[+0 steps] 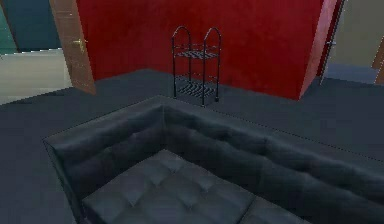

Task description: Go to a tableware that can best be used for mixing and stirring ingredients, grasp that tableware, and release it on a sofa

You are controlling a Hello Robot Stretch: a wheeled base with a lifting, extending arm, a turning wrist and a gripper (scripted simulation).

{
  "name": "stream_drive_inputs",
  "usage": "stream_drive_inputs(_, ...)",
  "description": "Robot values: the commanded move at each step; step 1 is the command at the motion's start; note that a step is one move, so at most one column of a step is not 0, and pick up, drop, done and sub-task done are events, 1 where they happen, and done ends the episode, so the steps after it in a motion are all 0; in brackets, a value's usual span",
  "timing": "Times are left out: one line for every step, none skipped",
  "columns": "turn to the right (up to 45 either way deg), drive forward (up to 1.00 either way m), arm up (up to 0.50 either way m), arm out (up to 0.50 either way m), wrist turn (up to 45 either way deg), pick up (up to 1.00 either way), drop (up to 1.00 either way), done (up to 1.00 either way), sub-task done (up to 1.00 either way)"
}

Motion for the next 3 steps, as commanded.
stream_drive_inputs(0.0, 0.0, 0.1, 0.0, 0.0, 0.0, 0.0, 0.0, 0.0)
stream_drive_inputs(0.0, 0.0, 0.0, -0.08, 0.0, 0.0, 0.0, 0.0, 0.0)
stream_drive_inputs(0.0, 0.0, 0.0, 0.0, 0.0, 0.0, 0.0, 1.0, 0.0)
